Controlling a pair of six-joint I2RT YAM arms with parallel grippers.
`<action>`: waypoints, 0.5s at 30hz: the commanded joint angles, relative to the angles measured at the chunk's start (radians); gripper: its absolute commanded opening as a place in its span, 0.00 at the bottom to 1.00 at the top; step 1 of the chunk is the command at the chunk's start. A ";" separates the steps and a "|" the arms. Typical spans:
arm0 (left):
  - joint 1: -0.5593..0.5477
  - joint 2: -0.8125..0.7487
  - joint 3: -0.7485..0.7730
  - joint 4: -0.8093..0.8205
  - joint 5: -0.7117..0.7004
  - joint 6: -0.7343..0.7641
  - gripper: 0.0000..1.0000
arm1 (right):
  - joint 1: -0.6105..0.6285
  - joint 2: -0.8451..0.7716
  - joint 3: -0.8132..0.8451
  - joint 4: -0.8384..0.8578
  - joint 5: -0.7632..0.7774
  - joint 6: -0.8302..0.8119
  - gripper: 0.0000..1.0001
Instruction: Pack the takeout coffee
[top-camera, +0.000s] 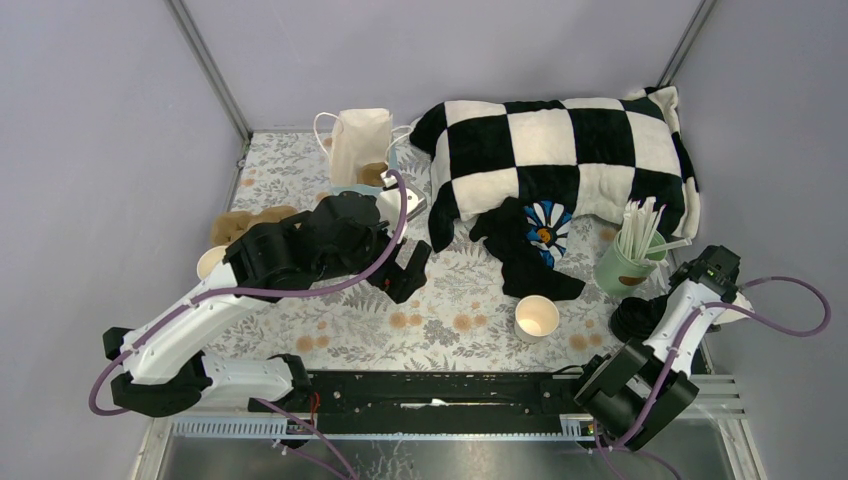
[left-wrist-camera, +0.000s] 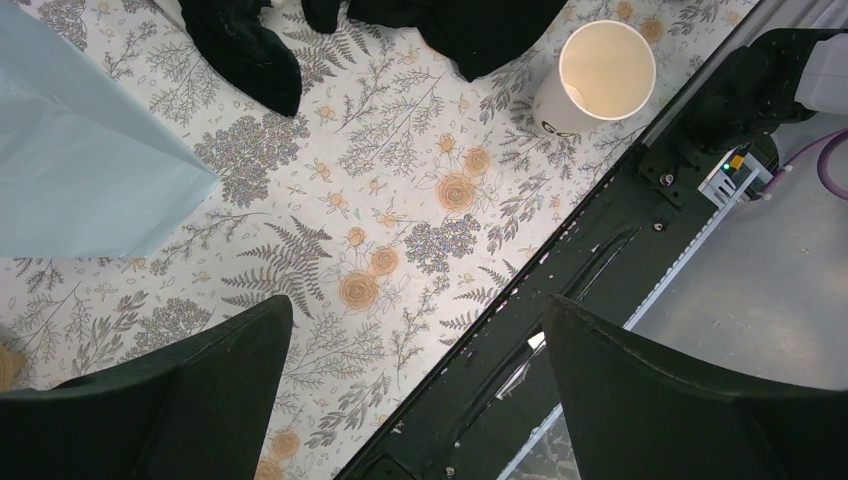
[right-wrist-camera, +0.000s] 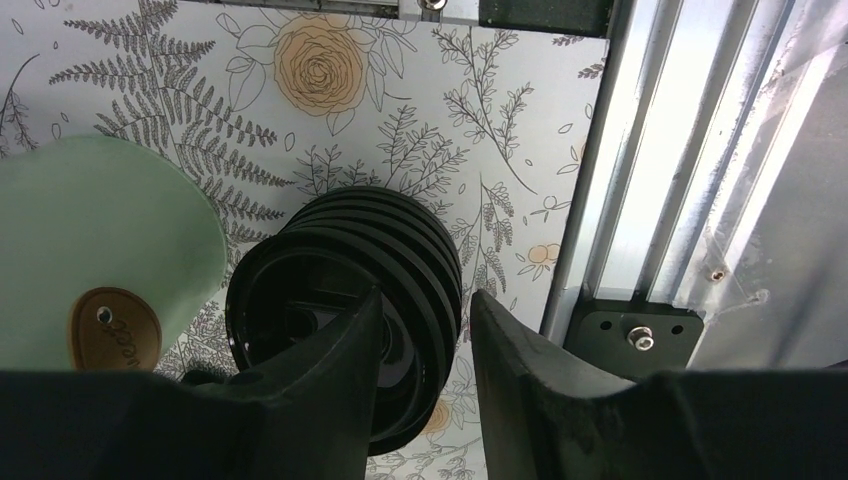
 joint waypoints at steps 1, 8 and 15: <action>-0.004 0.003 0.023 0.027 -0.009 0.019 0.99 | 0.008 0.007 0.000 0.020 -0.004 0.012 0.43; -0.004 0.009 0.022 0.031 -0.010 0.020 0.99 | 0.014 0.006 0.004 0.023 -0.002 0.011 0.39; -0.005 0.012 0.025 0.030 -0.006 0.020 0.99 | 0.020 0.003 0.006 0.022 -0.003 0.010 0.33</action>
